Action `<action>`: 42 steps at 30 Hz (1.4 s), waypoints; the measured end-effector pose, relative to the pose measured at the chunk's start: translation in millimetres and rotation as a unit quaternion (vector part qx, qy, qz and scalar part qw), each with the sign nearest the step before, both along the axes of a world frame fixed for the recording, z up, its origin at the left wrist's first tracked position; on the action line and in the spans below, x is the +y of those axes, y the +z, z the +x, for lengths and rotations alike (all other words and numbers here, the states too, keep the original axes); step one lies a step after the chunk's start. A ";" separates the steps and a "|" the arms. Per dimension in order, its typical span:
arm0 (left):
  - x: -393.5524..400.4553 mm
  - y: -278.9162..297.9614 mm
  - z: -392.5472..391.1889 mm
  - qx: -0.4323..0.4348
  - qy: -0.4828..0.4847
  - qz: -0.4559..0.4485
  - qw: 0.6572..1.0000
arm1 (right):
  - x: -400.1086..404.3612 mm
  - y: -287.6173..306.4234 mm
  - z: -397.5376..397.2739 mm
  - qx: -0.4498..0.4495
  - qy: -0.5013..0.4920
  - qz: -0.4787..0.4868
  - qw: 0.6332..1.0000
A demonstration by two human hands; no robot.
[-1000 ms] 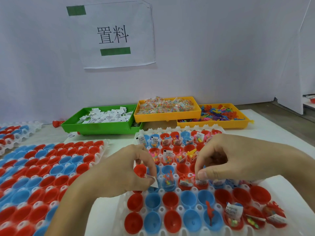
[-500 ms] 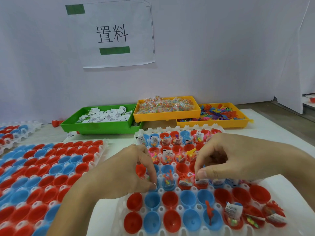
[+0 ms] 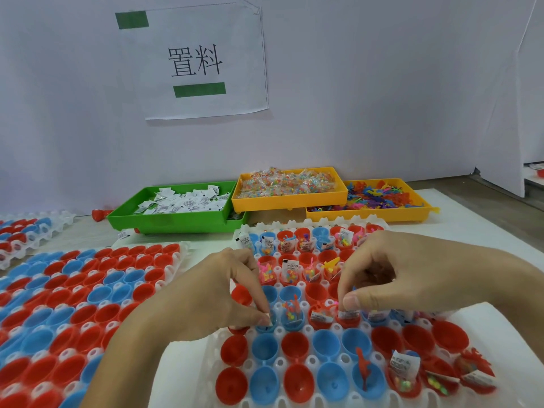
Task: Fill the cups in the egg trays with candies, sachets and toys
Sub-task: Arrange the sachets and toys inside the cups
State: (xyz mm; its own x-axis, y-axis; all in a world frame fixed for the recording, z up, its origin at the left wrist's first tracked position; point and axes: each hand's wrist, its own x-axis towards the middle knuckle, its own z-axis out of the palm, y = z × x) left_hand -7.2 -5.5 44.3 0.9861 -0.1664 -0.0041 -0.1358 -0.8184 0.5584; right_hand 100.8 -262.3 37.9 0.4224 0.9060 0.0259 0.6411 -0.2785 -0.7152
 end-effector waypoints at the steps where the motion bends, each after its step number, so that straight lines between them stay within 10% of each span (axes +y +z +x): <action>1: 0.2 0.0 0.2 0.004 0.000 0.003 1.000 | -0.8 0.3 -0.1 0.002 -0.003 0.001 1.000; 42: 7.4 -2.4 3.3 -0.011 0.013 0.012 1.000 | -3.9 31.3 -16.9 -0.012 -0.003 -0.053 0.999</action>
State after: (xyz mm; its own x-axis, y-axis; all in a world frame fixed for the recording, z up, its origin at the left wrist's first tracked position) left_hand -3.9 1.9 41.9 0.9900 -0.1404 0.0147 -0.1264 -0.8352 0.5353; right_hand 83.9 -266.2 69.1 0.4280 0.9018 -0.0597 0.6554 -0.3552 -0.6666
